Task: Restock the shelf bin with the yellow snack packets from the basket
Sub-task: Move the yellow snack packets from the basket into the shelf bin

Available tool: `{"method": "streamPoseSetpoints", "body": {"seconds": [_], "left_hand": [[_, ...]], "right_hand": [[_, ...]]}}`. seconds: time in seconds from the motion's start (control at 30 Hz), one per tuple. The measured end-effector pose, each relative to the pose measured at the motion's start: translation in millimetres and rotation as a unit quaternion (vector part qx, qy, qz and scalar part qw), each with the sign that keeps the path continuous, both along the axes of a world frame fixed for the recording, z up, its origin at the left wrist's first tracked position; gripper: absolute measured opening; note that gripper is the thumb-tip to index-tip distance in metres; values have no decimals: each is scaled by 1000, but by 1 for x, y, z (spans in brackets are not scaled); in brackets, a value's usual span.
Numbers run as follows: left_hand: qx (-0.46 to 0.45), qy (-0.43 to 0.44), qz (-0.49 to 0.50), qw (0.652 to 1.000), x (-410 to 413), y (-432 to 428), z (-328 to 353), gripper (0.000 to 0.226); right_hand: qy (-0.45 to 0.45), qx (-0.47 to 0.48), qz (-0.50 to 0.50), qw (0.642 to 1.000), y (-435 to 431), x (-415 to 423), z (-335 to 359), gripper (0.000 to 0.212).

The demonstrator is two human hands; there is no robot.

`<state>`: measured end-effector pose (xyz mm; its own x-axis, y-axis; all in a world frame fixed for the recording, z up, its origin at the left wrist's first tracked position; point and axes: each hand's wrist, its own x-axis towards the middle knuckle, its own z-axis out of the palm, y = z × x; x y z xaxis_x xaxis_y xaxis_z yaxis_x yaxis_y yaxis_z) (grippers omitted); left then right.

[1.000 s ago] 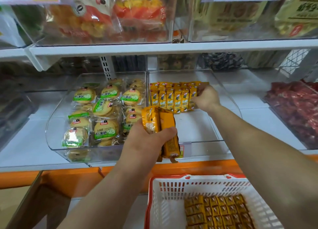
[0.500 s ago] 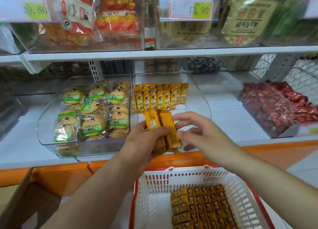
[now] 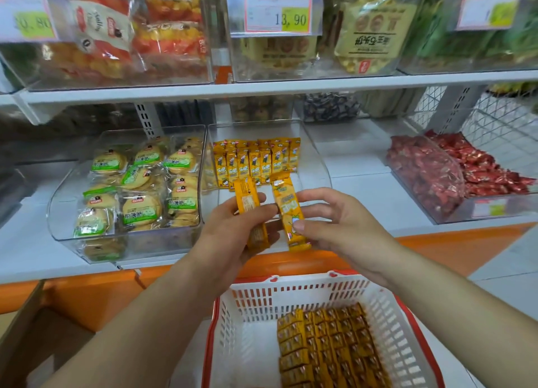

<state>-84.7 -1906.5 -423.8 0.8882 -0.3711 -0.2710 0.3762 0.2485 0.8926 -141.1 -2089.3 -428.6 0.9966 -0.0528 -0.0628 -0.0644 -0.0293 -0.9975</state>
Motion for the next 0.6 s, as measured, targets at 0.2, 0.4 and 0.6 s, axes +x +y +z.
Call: {"method": "streamPoseSetpoints", "body": {"seconds": [0.2,0.4,0.6], "left_hand": [[51,-36,-7,998,3,-3,-5,24],[123,-121,43,984,14,8,-2,16],[201,-161,32,966,23,24,-1,16]], "right_hand": [[2,-23,16,1000,3,6,2,70],[-1,17,-35,999,1,23,0,22],[-82,-214,-129,965,-24,70,13,35]]}}
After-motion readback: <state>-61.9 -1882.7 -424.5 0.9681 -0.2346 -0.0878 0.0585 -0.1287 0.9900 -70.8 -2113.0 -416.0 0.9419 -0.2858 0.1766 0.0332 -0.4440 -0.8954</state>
